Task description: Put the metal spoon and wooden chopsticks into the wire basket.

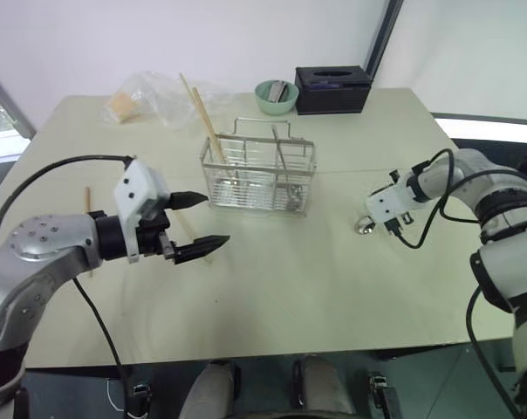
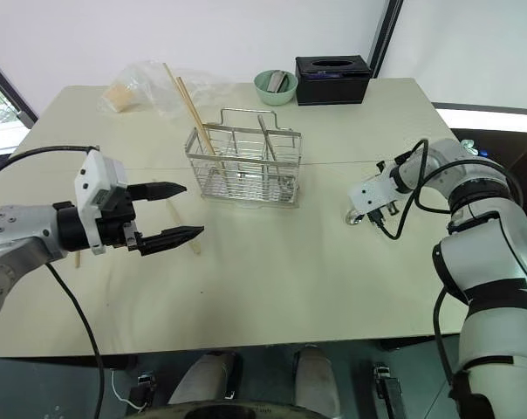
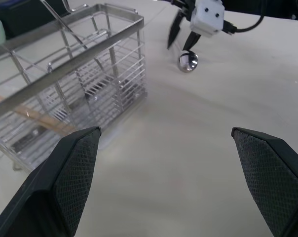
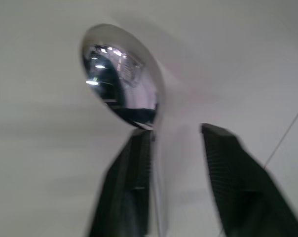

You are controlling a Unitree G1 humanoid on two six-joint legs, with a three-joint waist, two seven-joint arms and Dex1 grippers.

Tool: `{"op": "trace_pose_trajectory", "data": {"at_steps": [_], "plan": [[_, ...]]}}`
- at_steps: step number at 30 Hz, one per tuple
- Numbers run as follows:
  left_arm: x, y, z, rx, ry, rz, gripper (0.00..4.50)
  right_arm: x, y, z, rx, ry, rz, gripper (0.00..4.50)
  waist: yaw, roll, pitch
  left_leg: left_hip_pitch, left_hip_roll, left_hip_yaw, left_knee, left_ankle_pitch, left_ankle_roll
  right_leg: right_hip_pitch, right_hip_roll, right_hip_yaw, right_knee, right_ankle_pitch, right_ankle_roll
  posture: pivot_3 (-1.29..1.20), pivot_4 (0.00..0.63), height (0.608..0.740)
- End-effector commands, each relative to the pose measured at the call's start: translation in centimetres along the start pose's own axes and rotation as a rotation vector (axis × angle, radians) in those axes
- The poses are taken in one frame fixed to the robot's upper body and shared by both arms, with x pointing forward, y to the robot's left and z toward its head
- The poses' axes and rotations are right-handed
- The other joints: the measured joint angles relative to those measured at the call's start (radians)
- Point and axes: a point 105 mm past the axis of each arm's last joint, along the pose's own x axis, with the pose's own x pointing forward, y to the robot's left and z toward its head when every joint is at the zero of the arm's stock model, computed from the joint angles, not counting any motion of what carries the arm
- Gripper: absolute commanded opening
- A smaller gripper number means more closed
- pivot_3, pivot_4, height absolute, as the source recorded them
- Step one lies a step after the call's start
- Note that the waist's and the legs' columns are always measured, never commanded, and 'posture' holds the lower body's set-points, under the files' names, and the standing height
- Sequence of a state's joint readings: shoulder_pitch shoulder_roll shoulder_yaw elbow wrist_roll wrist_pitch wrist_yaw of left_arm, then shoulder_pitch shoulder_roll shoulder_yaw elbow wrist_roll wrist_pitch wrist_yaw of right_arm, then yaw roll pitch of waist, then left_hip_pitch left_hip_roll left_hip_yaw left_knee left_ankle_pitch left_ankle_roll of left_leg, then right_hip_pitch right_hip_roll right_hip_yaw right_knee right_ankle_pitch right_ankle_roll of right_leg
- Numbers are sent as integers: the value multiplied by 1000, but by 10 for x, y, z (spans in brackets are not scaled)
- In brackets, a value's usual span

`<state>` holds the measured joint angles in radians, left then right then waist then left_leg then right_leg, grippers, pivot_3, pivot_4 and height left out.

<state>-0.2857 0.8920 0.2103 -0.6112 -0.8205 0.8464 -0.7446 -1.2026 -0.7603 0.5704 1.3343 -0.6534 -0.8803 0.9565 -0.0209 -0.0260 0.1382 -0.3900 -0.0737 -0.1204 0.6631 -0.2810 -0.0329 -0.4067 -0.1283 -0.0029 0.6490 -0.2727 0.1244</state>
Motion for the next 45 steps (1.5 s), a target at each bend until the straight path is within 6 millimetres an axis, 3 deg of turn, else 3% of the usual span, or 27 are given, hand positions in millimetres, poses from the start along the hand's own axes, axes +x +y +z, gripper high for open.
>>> {"op": "trace_pose_trajectory", "data": {"at_steps": [1,9,14,19,26,29,34,38,45], "plan": [[-2,3,13,40,-30,15,4500,-6,-8,2,13,-23,-42,34,0,0,0,0,0,0,0,0,0,0,0,0,0,0,0,0,150,649],[-1,8,18,43,-49,32,4500,-7,-5,-1,28,-21,-51,34,0,-1,0,0,0,0,0,0,0,0,0,0,0,0,0,0,150,649],[-4,14,20,28,-75,63,4500,-25,-24,12,119,-177,-148,34,0,0,0,0,0,0,1,0,0,0,0,0,0,0,0,0,150,649],[-10,24,25,32,-96,104,4500,-67,-50,40,304,-553,-223,34,-6,0,0,1,1,0,1,0,0,1,1,0,0,1,1,0,150,649],[-10,35,28,44,-113,123,4500,-142,-51,93,528,-974,-240,34,15,2,0,-2,-1,-10,0,0,0,1,1,-1,-1,1,1,0,150,649],[-7,37,30,50,-124,119,4500,-171,-59,111,646,-1118,-289,34,13,2,0,-3,-1,-10,0,0,0,1,-1,-1,-2,1,1,0,150,649],[-2,39,33,61,-138,105,4500,-202,-77,128,782,-1306,-399,34,11,-2,-2,-1,-1,-9,0,0,0,2,-2,-1,-3,0,-2,0,150,649],[0,41,35,68,-144,99,4500,-198,-93,127,872,-1305,-518,34,11,-2,-2,-1,-1,-9,0,0,0,2,-2,-1,-3,0,-2,0,150,649],[1,41,38,76,-152,100,4500,-152,-106,130,983,-1239,-604,34,11,-2,-2,-2,-2,-9,0,0,0,0,-2,-2,-2,2,2,0,150,649]]}}
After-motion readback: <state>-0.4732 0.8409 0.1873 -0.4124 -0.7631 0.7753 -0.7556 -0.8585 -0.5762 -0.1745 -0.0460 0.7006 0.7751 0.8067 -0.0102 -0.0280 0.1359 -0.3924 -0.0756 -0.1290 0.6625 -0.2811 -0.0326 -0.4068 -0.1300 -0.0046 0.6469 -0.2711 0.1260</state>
